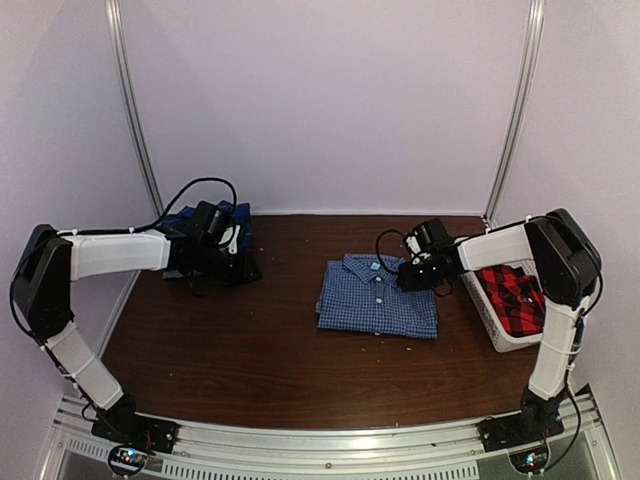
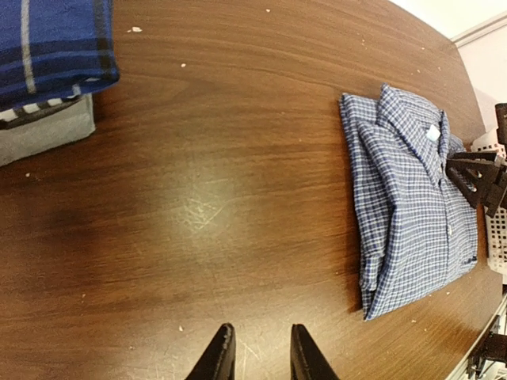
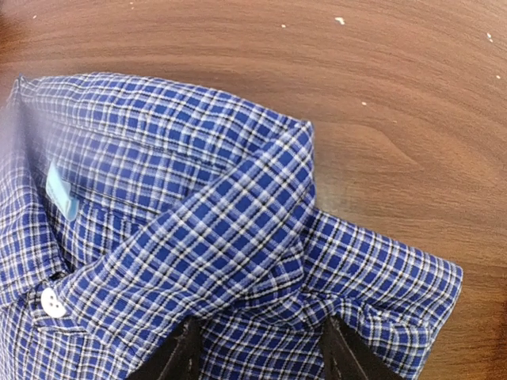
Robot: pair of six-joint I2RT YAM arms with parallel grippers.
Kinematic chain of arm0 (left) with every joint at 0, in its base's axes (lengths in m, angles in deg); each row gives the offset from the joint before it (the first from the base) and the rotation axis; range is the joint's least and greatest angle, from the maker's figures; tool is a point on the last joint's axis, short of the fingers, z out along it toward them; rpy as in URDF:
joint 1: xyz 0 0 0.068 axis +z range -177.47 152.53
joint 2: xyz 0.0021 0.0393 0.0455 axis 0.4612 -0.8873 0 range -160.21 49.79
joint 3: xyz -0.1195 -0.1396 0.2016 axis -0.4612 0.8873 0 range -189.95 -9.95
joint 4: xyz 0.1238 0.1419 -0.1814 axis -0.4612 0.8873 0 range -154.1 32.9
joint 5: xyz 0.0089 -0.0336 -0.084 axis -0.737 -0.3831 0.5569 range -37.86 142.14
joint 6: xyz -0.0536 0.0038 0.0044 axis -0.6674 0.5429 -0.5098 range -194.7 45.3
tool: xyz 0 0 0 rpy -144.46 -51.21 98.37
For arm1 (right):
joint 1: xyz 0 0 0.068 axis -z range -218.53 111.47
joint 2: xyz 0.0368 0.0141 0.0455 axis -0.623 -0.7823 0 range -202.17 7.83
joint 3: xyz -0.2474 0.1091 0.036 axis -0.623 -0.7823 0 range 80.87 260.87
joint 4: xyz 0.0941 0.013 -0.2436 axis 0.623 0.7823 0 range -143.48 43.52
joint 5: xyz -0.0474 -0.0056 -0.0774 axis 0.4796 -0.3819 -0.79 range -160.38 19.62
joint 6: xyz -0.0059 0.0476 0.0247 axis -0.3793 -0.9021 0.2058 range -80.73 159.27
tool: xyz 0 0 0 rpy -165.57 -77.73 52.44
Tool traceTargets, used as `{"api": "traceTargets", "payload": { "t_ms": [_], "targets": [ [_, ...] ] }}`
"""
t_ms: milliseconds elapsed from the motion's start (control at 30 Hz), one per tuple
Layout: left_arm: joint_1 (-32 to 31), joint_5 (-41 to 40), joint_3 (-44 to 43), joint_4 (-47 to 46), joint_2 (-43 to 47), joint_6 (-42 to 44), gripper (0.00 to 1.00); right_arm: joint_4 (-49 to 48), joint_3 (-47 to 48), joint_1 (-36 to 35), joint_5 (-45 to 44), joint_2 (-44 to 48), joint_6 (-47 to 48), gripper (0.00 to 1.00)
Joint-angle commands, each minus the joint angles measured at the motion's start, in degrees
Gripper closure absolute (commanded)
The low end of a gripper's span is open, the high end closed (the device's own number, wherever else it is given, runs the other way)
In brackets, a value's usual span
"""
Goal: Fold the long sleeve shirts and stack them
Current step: Move the square-folded shirt to the center of the board.
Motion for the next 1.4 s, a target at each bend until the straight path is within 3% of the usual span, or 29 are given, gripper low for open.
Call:
{"api": "traceTargets", "payload": {
  "t_ms": [0,200,367,600,800,1367],
  "targets": [
    [1.6,-2.6,2.6,-1.2,3.3,-1.9,0.75,6.7,-0.4,1.2,-2.5,1.3,0.9,0.45],
    [6.5,-3.9,8.1,-4.5,7.2,-7.6,0.73,7.1,1.0,-0.1,0.7,6.9,0.0,0.35],
    [14.4,0.2,16.6,-13.6,11.3,-16.1,0.70,5.1,0.9,-1.5,4.7,12.8,-1.2,0.23],
    [21.6,3.7,21.9,-28.1,7.7,-25.1,0.66,1.4,-0.4,-3.5,9.2,18.2,-3.1,0.21],
    [22.5,3.0,20.6,-37.0,0.7,-30.3,0.58,0.4,-2.1,-4.9,10.1,21.2,-3.8,0.21],
    [22.4,-2.3,15.6,-46.6,-14.0,-39.5,0.53,0.8,-5.7,-5.0,10.4,24.7,-3.6,0.22]
  ]
}}
